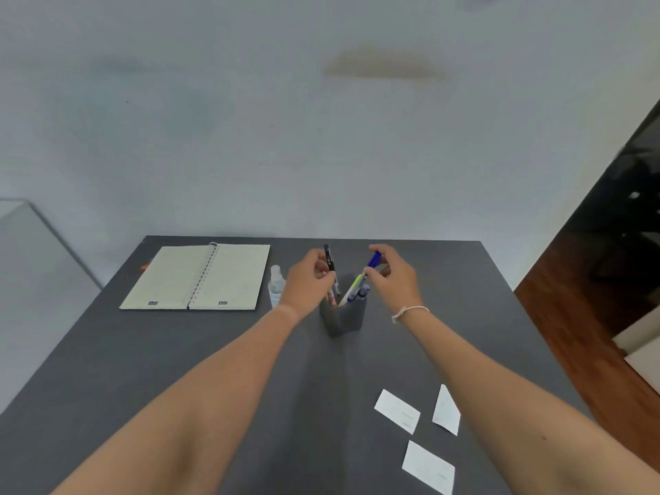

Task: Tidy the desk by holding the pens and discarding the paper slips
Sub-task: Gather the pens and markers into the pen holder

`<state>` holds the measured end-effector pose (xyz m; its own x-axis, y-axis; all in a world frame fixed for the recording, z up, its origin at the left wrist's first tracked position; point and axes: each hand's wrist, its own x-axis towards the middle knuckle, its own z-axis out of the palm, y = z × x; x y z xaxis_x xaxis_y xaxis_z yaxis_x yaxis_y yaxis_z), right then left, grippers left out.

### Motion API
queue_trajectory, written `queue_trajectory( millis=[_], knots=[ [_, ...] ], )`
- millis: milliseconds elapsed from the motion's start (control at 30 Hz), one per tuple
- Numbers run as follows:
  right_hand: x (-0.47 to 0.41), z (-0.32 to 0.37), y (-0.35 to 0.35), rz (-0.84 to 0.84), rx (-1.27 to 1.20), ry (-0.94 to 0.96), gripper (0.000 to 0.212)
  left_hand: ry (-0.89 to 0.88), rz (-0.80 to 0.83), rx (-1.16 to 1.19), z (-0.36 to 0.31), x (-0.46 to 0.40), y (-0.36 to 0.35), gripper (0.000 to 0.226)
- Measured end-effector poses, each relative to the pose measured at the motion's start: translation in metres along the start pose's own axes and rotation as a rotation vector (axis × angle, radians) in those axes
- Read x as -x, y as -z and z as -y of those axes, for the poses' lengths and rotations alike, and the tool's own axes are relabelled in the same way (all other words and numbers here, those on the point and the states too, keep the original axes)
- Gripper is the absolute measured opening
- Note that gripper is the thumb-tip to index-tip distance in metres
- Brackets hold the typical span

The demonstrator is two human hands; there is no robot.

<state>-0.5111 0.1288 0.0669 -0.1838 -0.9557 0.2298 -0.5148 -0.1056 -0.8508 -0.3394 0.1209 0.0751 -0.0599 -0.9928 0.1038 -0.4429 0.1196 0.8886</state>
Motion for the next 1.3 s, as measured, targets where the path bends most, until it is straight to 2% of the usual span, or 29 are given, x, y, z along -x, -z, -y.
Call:
queue_trajectory(
  millis=[167,300,433,633,700,867,1000,1300],
  knots=[
    [0.005,-0.003,-0.011,0.119,0.097,0.070,0.037,0.029,0.020,-0.083,0.013,0.005,-0.007,0.015],
    [0.011,-0.010,-0.017,0.233,0.188,0.089,0.039,0.092,0.053,-0.041,0.021,0.009,-0.010,0.018],
    [0.015,-0.019,-0.018,0.137,0.136,0.087,0.035,0.137,0.055,-0.040,0.026,0.015,-0.011,0.027],
    [0.018,-0.030,-0.010,-0.032,-0.068,-0.179,0.033,0.283,0.014,0.005,0.040,0.025,-0.011,0.035],
    [0.021,-0.036,-0.009,0.001,-0.106,-0.259,0.036,0.358,0.021,0.055,0.042,0.029,-0.014,0.040],
    [0.024,-0.047,-0.016,0.208,-0.170,-0.434,0.053,0.506,0.084,0.262,0.041,0.037,-0.026,0.047],
    [0.027,-0.050,-0.029,0.271,-0.226,-0.471,0.054,0.551,0.144,0.396,0.035,0.035,-0.035,0.042],
    [0.010,-0.046,-0.041,0.203,-0.310,-0.462,0.048,0.521,0.132,0.466,0.034,-0.005,-0.043,0.048]
  ],
)
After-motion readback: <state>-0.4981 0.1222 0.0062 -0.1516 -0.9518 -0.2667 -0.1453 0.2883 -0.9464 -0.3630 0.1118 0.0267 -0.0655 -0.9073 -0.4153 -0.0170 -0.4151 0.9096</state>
